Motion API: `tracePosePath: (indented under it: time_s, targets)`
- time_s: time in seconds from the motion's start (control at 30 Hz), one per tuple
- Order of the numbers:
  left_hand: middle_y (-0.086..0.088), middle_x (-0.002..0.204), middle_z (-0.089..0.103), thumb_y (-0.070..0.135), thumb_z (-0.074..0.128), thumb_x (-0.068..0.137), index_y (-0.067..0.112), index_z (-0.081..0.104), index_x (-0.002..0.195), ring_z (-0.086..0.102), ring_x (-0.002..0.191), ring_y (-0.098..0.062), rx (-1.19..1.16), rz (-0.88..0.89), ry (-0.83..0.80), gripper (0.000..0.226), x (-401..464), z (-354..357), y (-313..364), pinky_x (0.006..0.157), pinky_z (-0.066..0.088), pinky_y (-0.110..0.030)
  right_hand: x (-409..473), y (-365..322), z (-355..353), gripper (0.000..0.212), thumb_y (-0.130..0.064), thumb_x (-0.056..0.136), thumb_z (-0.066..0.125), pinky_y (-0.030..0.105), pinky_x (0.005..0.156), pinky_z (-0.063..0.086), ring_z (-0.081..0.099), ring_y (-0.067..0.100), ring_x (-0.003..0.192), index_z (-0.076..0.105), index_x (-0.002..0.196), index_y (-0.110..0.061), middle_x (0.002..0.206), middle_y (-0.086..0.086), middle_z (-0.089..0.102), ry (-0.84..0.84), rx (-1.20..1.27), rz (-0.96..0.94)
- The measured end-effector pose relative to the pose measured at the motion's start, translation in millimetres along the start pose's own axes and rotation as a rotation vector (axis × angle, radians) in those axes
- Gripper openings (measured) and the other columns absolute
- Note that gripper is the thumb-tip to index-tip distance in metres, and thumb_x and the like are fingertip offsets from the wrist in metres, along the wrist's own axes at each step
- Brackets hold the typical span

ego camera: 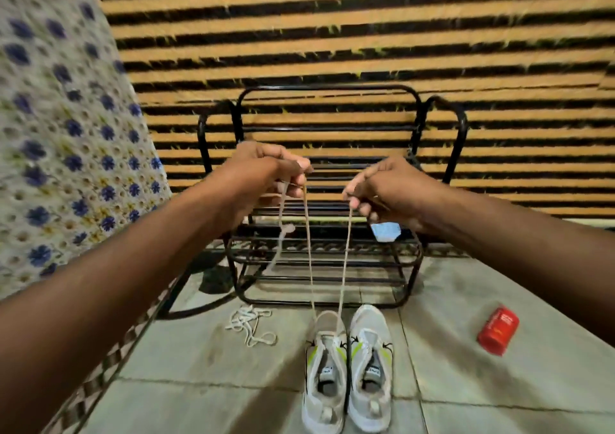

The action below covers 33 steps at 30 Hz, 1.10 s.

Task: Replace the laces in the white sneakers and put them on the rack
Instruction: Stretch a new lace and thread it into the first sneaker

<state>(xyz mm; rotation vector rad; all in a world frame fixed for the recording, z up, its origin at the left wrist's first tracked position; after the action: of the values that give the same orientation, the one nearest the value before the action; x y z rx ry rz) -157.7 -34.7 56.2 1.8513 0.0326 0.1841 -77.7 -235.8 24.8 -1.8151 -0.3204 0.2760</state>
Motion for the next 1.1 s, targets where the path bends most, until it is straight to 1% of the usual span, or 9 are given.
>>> tracePosePath:
  time_s: [0.2, 0.3, 0.37, 0.5, 0.57, 0.63, 0.7, 0.87, 1.1]
  targets:
    - [-0.008, 0.09, 0.074, 0.015, 0.065, 0.1, 0.0, 0.073, 0.114, 0.069, 0.077, -0.019, -0.173, 0.096, -0.022, 0.021, 7.3, -16.4, 52.9, 0.059, 0.051, -0.025, 17.6, -10.0, 2.0, 0.019, -0.006, 0.1, 0.054, 0.025, 0.048, 0.045, 0.059, 0.016, 0.053, 0.07, 0.099, 0.004, 0.07, 0.014, 0.066, 0.03, 0.08, 0.095]
    - [-0.006, 0.107, 0.079, 0.013, 0.049, 0.108, 0.005, 0.069, 0.119, 0.074, 0.088, -0.02, -0.189, 0.138, -0.04, 0.025, 14.2, -23.5, 70.4, 0.065, 0.05, -0.027, 21.6, -9.5, 7.6, 0.03, -0.008, 0.1, 0.041, 0.028, 0.053, 0.053, 0.071, 0.023, 0.062, 0.067, 0.101, 0.005, 0.077, 0.016, 0.073, 0.067, 0.148, 0.138]
    - [-0.008, 0.114, 0.078, 0.009, 0.037, 0.111, 0.007, 0.066, 0.126, 0.076, 0.099, -0.023, -0.215, 0.155, -0.045, 0.033, 17.0, -28.4, 80.0, 0.071, 0.055, -0.028, 21.9, -10.2, 9.1, 0.036, -0.003, 0.095, 0.034, 0.036, 0.069, 0.059, 0.076, 0.03, 0.075, 0.067, 0.102, 0.008, 0.083, 0.021, 0.075, 0.099, 0.203, 0.138]
    - [-0.01, 0.111, 0.078, 0.002, 0.055, 0.102, 0.006, 0.067, 0.124, 0.076, 0.103, -0.026, -0.212, 0.228, 0.016, 0.024, 23.4, -35.0, 90.5, 0.089, 0.061, -0.036, 20.3, -5.3, 8.6, 0.03, 0.008, 0.093, 0.038, 0.044, 0.089, 0.058, 0.077, 0.03, 0.081, 0.067, 0.1, 0.008, 0.084, 0.022, 0.076, 0.153, 0.237, 0.09]
    - [-0.013, 0.102, 0.079, 0.007, 0.065, 0.098, 0.004, 0.07, 0.115, 0.077, 0.091, -0.024, -0.143, 0.252, 0.118, 0.018, 30.4, -37.6, 93.5, 0.078, 0.062, -0.032, 22.4, 1.2, 5.2, 0.02, 0.009, 0.094, 0.048, 0.044, 0.085, 0.059, 0.077, 0.028, 0.081, 0.068, 0.098, 0.007, 0.083, 0.019, 0.077, 0.183, 0.227, 0.077]
    - [-0.013, 0.093, 0.078, 0.014, 0.067, 0.099, 0.003, 0.073, 0.107, 0.072, 0.07, -0.018, -0.063, 0.265, 0.206, 0.015, 39.8, -39.0, 99.7, 0.059, 0.053, -0.025, 26.8, 5.8, -0.5, 0.013, 0.003, 0.096, 0.057, 0.037, 0.073, 0.06, 0.077, 0.026, 0.077, 0.07, 0.097, 0.006, 0.082, 0.019, 0.077, 0.21, 0.215, 0.078]
    - [-0.01, 0.091, 0.076, 0.018, 0.067, 0.1, 0.006, 0.074, 0.105, 0.062, 0.062, -0.011, -0.023, 0.246, 0.255, 0.015, 51.6, -39.3, 106.3, 0.052, 0.045, -0.021, 30.4, 6.4, -7.0, 0.011, -0.002, 0.097, 0.061, 0.031, 0.056, 0.057, 0.074, 0.023, 0.067, 0.07, 0.098, 0.004, 0.081, 0.019, 0.076, 0.232, 0.206, 0.09]
    - [0.0, 0.106, 0.073, 0.026, 0.068, 0.099, 0.016, 0.074, 0.112, 0.057, 0.083, -0.012, 0.056, 0.224, 0.288, 0.018, 69.4, -36.7, 124.9, 0.064, 0.044, -0.026, 34.0, 7.2, -16.3, 0.016, -0.01, 0.097, 0.063, 0.026, 0.048, 0.047, 0.062, 0.018, 0.057, 0.074, 0.092, 0.001, 0.073, 0.014, 0.075, 0.286, 0.117, 0.062]
    - [-0.002, 0.1, 0.079, 0.023, 0.063, 0.103, 0.017, 0.077, 0.103, 0.053, 0.076, -0.012, -0.018, 0.22, 0.282, 0.016, 85.4, -38.3, 137.2, 0.055, 0.042, -0.024, 34.5, 6.6, -15.5, 0.018, -0.012, 0.098, 0.064, 0.027, 0.05, 0.046, 0.061, 0.018, 0.058, 0.075, 0.087, -0.003, 0.07, 0.012, 0.073, 0.284, 0.043, 0.018]
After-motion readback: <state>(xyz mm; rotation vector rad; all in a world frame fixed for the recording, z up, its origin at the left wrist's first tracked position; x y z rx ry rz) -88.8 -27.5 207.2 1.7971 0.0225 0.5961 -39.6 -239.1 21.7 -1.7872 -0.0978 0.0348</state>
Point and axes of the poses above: each hand's wrist, its own x-axis towards the middle knuckle, its own z-axis out of the palm, y = z × x, the point moved 3 cm from there along x, towards the middle knuckle
